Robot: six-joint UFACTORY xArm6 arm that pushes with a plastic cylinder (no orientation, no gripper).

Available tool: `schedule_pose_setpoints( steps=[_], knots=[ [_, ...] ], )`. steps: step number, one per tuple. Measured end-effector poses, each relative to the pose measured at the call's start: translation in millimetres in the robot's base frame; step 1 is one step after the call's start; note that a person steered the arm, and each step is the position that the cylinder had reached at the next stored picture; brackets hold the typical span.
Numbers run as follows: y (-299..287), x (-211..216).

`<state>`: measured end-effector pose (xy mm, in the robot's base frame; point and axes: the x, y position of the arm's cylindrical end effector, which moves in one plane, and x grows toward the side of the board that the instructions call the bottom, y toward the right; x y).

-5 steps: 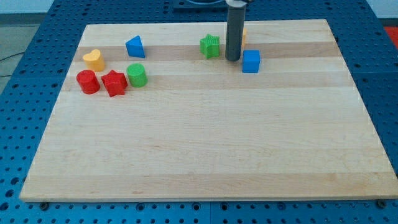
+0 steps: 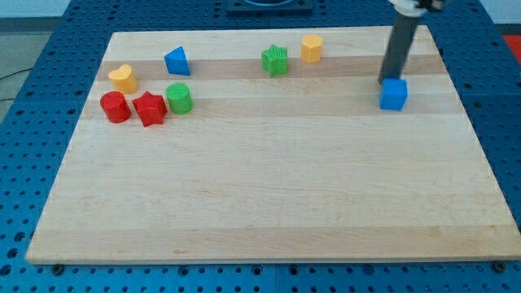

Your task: Move the yellow hexagon to the left of the blue cube

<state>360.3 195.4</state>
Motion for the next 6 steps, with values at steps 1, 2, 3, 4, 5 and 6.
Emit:
schedule_pose_setpoints(
  steps=[1, 2, 3, 4, 5, 6],
  knots=[
    [-2, 30],
    [17, -73],
    [-18, -156],
    [-101, -150],
    [-130, -114],
    [-115, -62]
  ],
)
